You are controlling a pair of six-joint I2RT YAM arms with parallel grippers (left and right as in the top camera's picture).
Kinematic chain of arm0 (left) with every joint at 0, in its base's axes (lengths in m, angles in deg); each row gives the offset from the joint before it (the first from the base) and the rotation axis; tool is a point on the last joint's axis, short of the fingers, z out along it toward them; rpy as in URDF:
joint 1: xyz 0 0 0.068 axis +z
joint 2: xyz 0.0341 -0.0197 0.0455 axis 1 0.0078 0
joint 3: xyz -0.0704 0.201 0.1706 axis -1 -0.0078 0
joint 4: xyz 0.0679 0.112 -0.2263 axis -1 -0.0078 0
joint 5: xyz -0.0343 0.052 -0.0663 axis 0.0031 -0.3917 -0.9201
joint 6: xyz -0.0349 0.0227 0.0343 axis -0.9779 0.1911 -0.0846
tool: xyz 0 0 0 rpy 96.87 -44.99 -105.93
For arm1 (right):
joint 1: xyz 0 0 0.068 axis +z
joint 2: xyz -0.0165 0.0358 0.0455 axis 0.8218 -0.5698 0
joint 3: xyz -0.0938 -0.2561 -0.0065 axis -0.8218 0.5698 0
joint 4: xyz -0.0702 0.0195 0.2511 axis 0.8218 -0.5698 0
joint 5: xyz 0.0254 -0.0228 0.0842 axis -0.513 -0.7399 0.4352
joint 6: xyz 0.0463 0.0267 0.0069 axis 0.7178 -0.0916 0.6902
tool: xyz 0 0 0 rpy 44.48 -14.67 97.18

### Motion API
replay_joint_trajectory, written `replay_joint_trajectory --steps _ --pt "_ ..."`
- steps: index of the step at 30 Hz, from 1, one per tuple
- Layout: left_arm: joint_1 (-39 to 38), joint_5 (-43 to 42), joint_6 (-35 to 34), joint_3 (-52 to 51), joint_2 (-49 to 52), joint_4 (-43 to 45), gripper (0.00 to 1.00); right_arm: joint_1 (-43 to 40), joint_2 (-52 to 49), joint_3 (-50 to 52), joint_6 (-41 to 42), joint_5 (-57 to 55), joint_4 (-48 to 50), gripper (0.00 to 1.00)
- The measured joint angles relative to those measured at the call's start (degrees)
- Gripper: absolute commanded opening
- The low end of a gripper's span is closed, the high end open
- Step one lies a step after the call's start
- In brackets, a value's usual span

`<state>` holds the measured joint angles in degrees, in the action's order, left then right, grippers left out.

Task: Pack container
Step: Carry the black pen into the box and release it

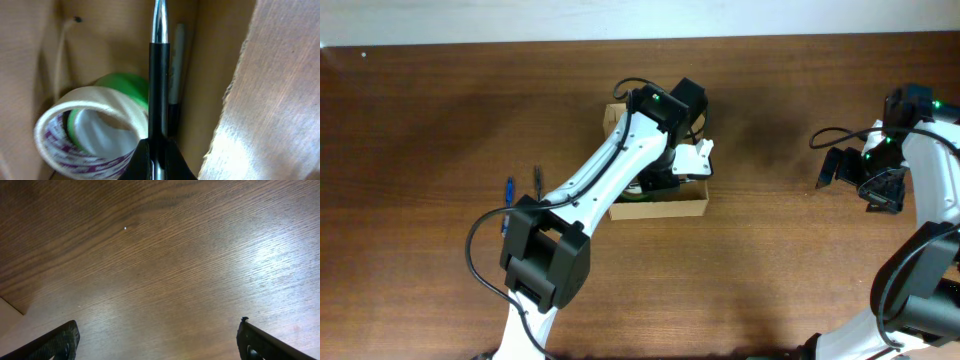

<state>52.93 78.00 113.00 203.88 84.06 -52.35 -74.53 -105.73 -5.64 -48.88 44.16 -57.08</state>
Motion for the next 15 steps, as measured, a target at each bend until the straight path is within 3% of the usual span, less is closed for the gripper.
replay_joint_trajectory --steps 8,9,10,11,15 --pt "0.0 -1.6 -0.2 -2.0 0.0 0.3 0.03 0.0 0.0 0.0 0.0 0.0 0.0 0.99" --pt "0.0 -1.7 -0.3 -2.2 0.0 0.3 0.13 0.0 0.0 0.0 0.0 0.0 0.0 0.99" --pt "0.0 -1.7 -0.3 -2.2 0.0 0.3 0.37 0.0 0.0 0.0 0.0 0.0 0.0 0.99" --pt "0.0 -1.7 -0.4 -2.2 0.0 0.3 0.44 0.0 0.0 0.0 0.0 0.0 0.0 0.99" --pt "0.0 0.4 -2.3 -2.2 0.0 0.2 0.42 0.0 0.0 0.0 0.0 0.0 0.0 0.99"
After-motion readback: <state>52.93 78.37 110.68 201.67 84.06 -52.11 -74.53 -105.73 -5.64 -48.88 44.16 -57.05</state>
